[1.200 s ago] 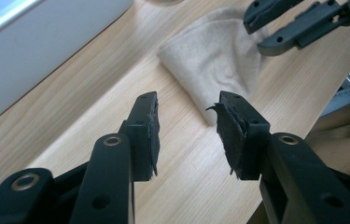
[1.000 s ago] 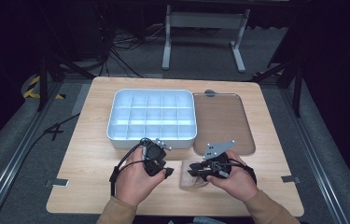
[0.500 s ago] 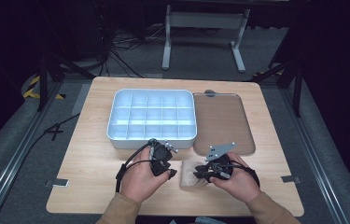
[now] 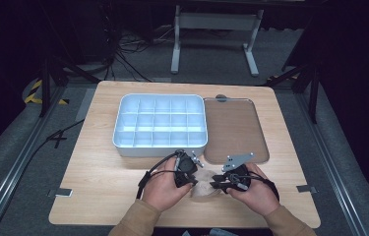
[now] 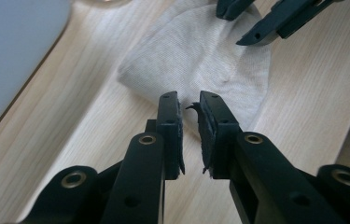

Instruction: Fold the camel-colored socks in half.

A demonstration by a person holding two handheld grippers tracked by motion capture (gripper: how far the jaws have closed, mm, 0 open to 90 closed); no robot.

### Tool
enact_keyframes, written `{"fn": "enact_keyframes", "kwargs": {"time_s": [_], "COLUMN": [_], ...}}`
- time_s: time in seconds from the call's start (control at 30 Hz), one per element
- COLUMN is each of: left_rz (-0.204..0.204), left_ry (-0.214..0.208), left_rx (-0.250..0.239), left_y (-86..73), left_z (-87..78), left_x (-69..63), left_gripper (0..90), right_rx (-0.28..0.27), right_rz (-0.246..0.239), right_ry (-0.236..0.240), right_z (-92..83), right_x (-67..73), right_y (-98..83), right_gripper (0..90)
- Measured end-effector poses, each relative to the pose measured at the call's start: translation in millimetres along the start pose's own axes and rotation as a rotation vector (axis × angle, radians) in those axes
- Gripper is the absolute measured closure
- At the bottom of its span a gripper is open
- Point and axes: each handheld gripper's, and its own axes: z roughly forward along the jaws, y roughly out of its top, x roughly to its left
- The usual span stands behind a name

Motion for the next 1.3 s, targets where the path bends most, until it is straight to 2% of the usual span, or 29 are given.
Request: {"fn": "enact_keyframes", "kwargs": {"time_s": [0.17,0.2,0.57,0.73,0.97,1.07,1.3], "left_rz": [0.019,0.011,0.021,0.021,0.016,0.007,-0.014], "left_ry": [0.017,0.011,0.013,0.01,0.009,0.007,0.014], "left_rx": [0.036,0.037,0.075,0.082,0.079,0.072,0.05], "left_y": [1.9,1.9,4.6,4.7,3.4,1.7,-3.7], "left_z": [11.4,13.1,20.4,22.9,21.0,17.5,5.2], "left_x": [-1.3,-1.7,-2.7,-2.7,-1.4,0.6,6.9], "left_gripper": [79.5,79.3,78.6,78.5,77.2,75.4,72.0], "right_rx": [0.002,0.0,0.017,-0.005,-0.023,-0.029,-0.093], "right_rz": [-0.012,-0.017,-0.066,-0.048,-0.046,-0.032,-0.035], "right_ry": [-0.014,-0.017,-0.021,0.005,0.012,0.017,-0.005], "right_z": [0.4,0.5,6.7,10.8,10.8,8.2,-10.4], "right_x": [-2.3,-2.6,-7.6,-12.4,-13.8,-13.8,-10.4], "right_y": [-4.3,-4.8,-16.3,-23.2,-26.0,-24.4,-14.7], "right_gripper": [70.3,69.7,60.5,59.6,58.9,53.7,58.5]}}
